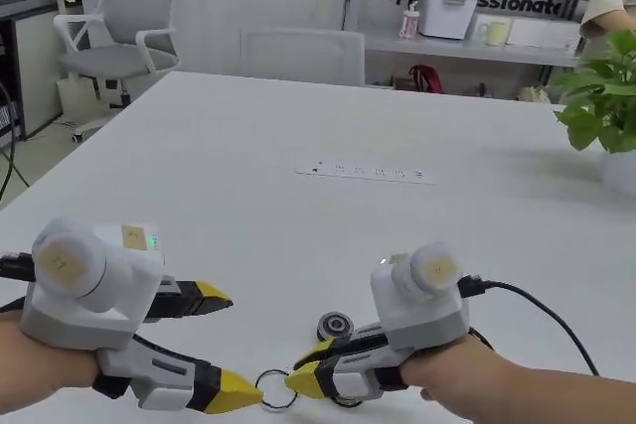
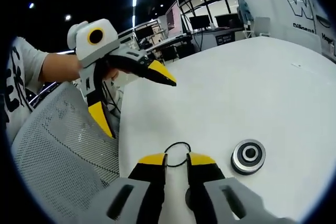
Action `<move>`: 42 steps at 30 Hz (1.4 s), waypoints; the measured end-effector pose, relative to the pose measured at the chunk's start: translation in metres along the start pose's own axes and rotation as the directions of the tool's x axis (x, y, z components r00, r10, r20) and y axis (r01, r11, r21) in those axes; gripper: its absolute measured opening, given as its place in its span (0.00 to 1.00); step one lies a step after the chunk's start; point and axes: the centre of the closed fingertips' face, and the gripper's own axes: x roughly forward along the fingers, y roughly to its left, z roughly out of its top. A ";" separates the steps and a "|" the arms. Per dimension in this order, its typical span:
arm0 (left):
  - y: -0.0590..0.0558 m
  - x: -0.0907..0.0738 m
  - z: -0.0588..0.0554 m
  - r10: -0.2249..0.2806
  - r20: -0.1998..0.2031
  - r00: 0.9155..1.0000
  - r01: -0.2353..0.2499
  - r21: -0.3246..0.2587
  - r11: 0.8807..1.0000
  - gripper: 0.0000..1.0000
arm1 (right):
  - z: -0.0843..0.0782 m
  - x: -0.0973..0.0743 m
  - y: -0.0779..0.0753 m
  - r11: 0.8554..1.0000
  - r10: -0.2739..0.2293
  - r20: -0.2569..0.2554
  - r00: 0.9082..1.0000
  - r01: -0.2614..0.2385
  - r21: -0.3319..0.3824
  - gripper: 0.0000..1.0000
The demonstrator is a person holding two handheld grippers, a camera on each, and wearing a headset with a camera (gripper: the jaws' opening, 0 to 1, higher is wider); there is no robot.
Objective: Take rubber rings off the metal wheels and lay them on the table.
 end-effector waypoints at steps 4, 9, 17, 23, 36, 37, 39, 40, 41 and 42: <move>0.001 0.002 0.002 -0.003 0.003 1.000 0.003 0.001 1.000 0.66 | 0.003 -0.004 -0.002 1.000 -0.004 0.011 1.000 0.004 -0.009 0.17; 0.001 0.007 0.004 -0.016 0.000 1.000 0.016 0.008 1.000 0.66 | 0.005 -0.011 -0.005 1.000 -0.010 0.025 1.000 0.011 -0.014 0.19; -0.001 0.012 0.006 -0.033 -0.002 0.999 0.033 0.010 0.999 0.66 | 0.004 -0.025 -0.011 1.000 -0.021 0.039 0.999 0.022 -0.017 0.21; 0.000 0.016 0.011 -0.044 -0.003 0.999 0.044 0.014 0.999 0.65 | 0.003 -0.037 -0.015 0.999 -0.034 0.045 0.998 0.035 -0.030 0.25; -0.005 0.035 0.017 -0.073 -0.007 0.997 0.074 0.027 0.997 0.63 | -0.017 -0.062 -0.030 0.997 -0.077 0.038 0.996 0.078 -0.028 0.29; -0.006 0.037 0.017 -0.076 -0.009 0.997 0.076 0.025 0.997 0.62 | -0.021 -0.063 -0.030 0.996 -0.082 0.031 0.996 0.083 -0.029 0.29; -0.007 0.039 0.018 -0.082 -0.010 0.997 0.082 0.026 0.996 0.62 | -0.024 -0.064 -0.030 0.996 -0.083 0.024 0.996 0.083 -0.033 0.28; -0.008 0.040 0.018 -0.085 -0.011 0.996 0.086 0.025 0.996 0.62 | -0.026 -0.064 -0.030 0.996 -0.083 0.020 0.996 0.084 -0.034 0.28; -0.008 0.041 0.018 -0.087 -0.012 0.996 0.087 0.025 0.996 0.61 | -0.026 -0.064 -0.030 0.996 -0.084 0.019 0.996 0.085 -0.034 0.28; -0.007 0.042 0.018 -0.088 -0.012 0.996 0.089 0.024 0.996 0.61 | -0.028 -0.064 -0.030 0.996 -0.085 0.017 0.996 0.085 -0.038 0.28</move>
